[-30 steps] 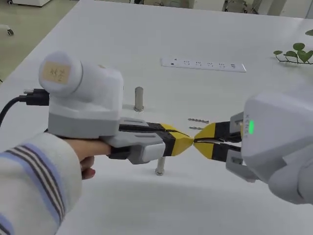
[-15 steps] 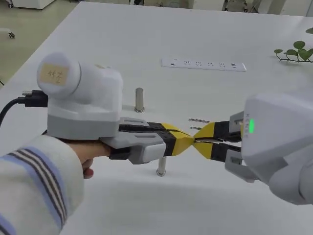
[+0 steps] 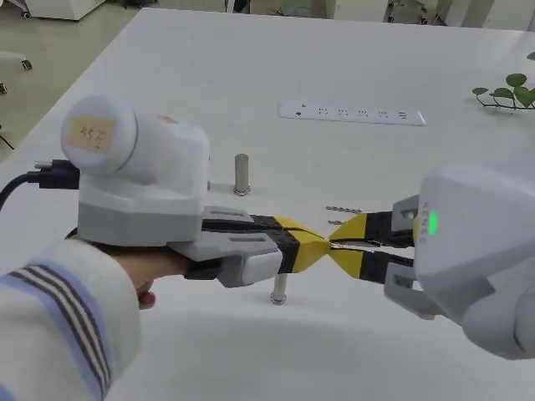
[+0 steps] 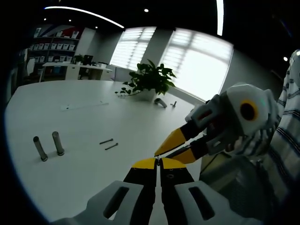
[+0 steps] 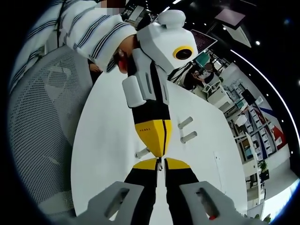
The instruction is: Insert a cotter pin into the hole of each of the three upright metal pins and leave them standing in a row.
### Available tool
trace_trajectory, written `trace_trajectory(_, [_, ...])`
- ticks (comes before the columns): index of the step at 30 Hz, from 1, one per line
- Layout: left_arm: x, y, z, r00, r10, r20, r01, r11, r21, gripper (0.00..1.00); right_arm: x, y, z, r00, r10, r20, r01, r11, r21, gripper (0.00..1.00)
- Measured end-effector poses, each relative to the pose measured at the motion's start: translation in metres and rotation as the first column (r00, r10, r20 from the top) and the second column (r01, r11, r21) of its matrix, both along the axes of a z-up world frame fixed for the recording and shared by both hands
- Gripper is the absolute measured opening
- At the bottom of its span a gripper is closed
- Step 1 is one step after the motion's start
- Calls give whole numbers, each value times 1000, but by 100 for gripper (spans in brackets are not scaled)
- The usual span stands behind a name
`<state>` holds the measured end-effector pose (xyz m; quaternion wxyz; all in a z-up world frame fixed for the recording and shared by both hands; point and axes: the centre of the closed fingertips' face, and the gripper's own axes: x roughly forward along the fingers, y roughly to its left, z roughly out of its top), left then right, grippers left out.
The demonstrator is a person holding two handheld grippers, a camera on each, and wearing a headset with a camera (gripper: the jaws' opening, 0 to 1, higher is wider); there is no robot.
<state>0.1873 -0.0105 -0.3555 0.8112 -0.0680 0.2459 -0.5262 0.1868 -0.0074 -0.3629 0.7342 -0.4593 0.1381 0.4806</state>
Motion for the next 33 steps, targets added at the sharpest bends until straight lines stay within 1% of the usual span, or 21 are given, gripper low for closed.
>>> trace_trajectory(3, [0, 1, 1, 1000, 1, 16, -1, 1000, 9, 0, 3, -2, 2, 1000, -18, 6, 18, 1000, 19, 15])
trace_trajectory(4, [0, 2, 1, 1000, 1, 15, -1, 1000, 8, 0, 5, -3, 3, 1000, -23, 9, 22, 999, 25, 17])
trace_trajectory(5, [0, 2, 1, 1000, 0, 16, -1, 1000, 8, 0, 5, -4, 4, 1000, -25, 7, 25, 999, 28, 16])
trace_trajectory(7, [-1, 2, 2, 1000, -8, 24, 8, 1000, 9, 0, 6, -7, 3, 999, -39, -19, 40, 998, 44, 14])
trace_trajectory(8, [-2, 3, 2, 1000, -12, 29, 12, 1000, 11, 0, 6, -8, 2, 998, -50, -40, 53, 997, 62, 15])
trace_trajectory(9, [-2, 3, 3, 999, -16, 37, 15, 1000, 14, 0, 5, -8, 1, 997, -56, -56, 60, 996, 73, 15])
trace_trajectory(10, [-4, 3, 4, 998, -27, 54, 26, 999, 22, 0, 5, -9, -1, 995, -64, -83, 71, 993, 89, 16])
trace_trajectory(13, [-8, 3, 9, 996, -47, 72, 45, 999, 20, 0, 3, -10, -3, 989, -78, -129, 95, 987, 128, 16])
trace_trajectory(15, [-10, 3, 9, 993, -67, 92, 64, 997, 35, 0, 2, -11, -3, 984, -87, -155, 111, 981, 158, 16])
trace_trajectory(17, [-13, 2, 9, 992, -86, 97, 82, 996, 43, 0, 1, -11, -3, 977, -97, -191, 133, 974, 185, 15])
trace_trajectory(18, [-14, 2, 8, 991, -94, 97, 90, 995, 45, 0, 1, -11, -3, 975, -100, -197, 139, 972, 192, 15])
trace_trajectory(19, [-16, 2, 8, 990, -102, 96, 97, 994, 48, 0, 2, -12, -3, 974, -101, -201, 142, 970, 197, 14])
trace_trajectory(20, [-18, 1, 7, 988, -114, 108, 108, 992, 59, 0, 2, -12, -3, 973, -104, -207, 146, 969, 200, 15])
trace_trajectory(21, [-19, 1, 8, 986, -120, 119, 113, 992, 61, 0, 1, -12, -3, 972, -105, -210, 148, 968, 202, 15])
trace_trajectory(24, [-20, 1, 7, 984, -130, 124, 122, 990, 68, 0, 0, -12, -3, 970, -103, -219, 150, 967, 207, 15])
trace_trajectory(26, [-21, 2, 5, 976, -155, 151, 140, 985, 105, 0, -2, -12, -4, 970, -98, -224, 146, 967, 208, 13])
trace_trajectory(27, [-22, 2, 3, 974, -168, 155, 150, 982, 118, 0, -4, -11, -5, 968, -92, -234, 142, 968, 207, 12])
trace_trajectory(31, [-23, 2, 2, 969, -184, 164, 164, 978, 131, 0, -8, -9, -7, 967, -75, -244, 126, 972, 200, 9])
trace_trajectory(33, [-23, 3, 1, 964, -197, 180, 172, 974, 149, 0, -10, -8, -7, 967, -61, -248, 113, 973, 201, 5])
